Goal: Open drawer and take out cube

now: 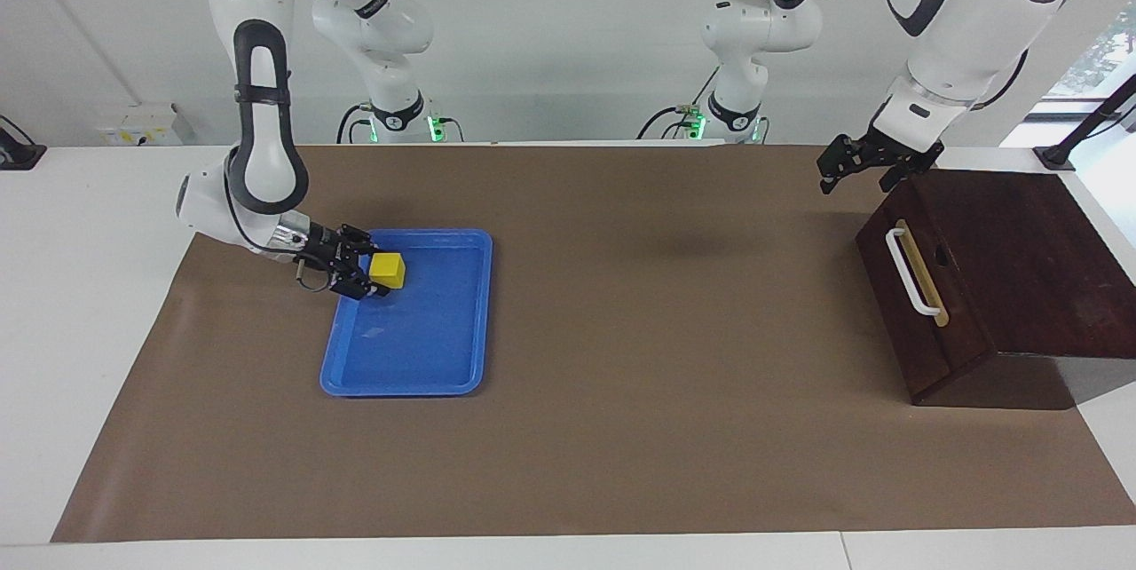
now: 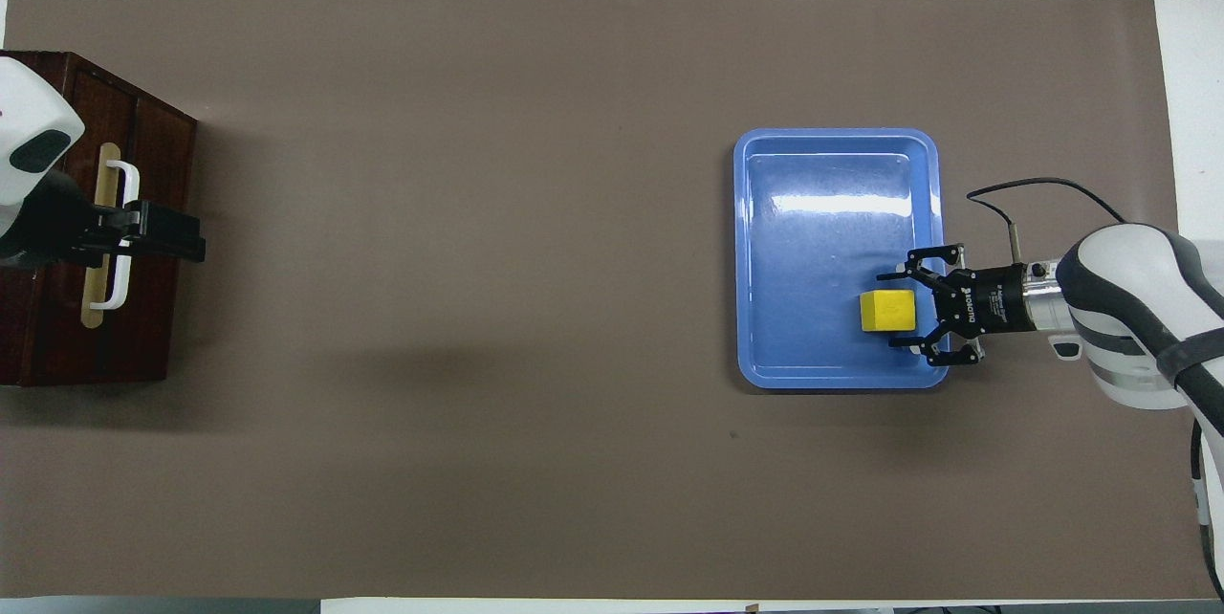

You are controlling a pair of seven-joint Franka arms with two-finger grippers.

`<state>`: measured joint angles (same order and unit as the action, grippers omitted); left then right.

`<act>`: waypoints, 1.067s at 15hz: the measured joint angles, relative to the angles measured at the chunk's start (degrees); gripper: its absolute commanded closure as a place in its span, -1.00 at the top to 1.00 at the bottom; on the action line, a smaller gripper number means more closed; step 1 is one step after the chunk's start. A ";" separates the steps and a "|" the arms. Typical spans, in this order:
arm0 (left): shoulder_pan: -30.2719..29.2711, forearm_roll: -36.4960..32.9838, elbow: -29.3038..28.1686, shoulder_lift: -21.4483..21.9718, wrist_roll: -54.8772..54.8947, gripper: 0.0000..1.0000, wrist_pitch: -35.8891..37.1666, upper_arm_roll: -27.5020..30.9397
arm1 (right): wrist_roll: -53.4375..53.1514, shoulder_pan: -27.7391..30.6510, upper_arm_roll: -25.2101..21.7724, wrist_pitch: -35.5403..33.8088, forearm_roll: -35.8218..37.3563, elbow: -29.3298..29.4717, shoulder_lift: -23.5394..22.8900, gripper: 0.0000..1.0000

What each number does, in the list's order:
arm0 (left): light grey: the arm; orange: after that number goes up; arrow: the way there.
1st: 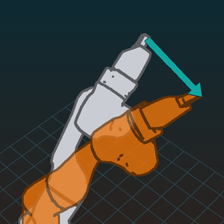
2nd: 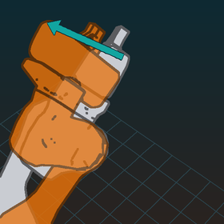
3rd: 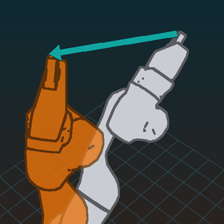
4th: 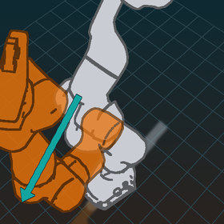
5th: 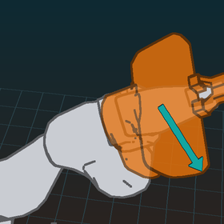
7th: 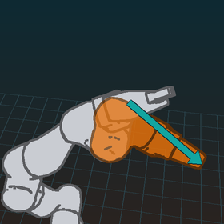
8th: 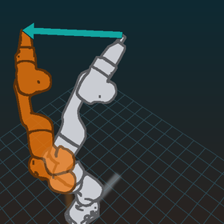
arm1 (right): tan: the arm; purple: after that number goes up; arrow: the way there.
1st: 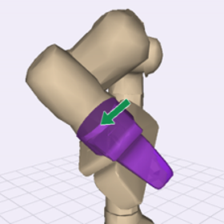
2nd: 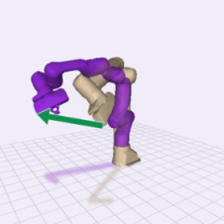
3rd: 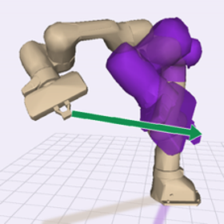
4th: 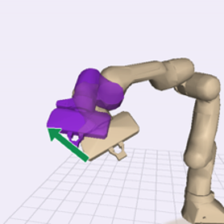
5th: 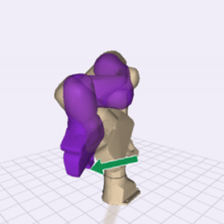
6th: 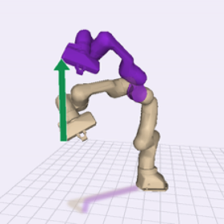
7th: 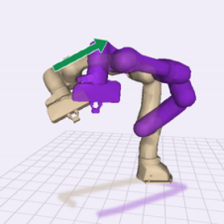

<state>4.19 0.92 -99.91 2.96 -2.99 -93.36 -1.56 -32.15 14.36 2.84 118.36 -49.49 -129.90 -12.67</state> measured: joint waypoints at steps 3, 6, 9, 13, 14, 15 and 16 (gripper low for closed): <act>0.26 -0.59 0.00 0.00 0.00 1.00 0.75 -0.06 | -1.62 -0.06 0.21 -0.11 -0.05 0.47 0.08 1.00; 0.22 -0.72 0.00 0.00 0.00 1.00 1.15 0.26 | -7.57 -1.16 0.39 -3.28 0.36 3.32 1.01 1.00; 0.11 -0.76 0.00 0.00 0.00 1.00 1.13 0.52 | -15.82 -3.26 0.48 -8.67 4.24 9.15 3.11 1.00; 0.09 -0.78 0.00 0.00 0.00 1.00 1.13 0.54 | -18.68 -5.08 0.57 -18.28 13.41 21.20 4.90 1.00; 0.09 -0.78 0.00 0.00 0.00 1.00 1.13 0.54 | -18.55 -5.71 0.62 -20.55 16.65 24.69 5.00 1.00; 0.09 -0.78 0.00 0.00 0.00 1.00 1.13 0.54 | -17.65 -6.51 0.69 -22.62 19.94 28.23 5.05 1.00; 0.09 -0.78 0.00 0.00 0.00 1.00 1.13 0.54 | -15.19 -7.32 0.78 -24.34 22.86 31.35 5.10 1.00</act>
<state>4.28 0.14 -99.91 2.96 -2.99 -92.23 -1.02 -47.34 7.04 3.63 94.02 -26.63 -98.55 -7.58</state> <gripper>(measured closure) 0.000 0.000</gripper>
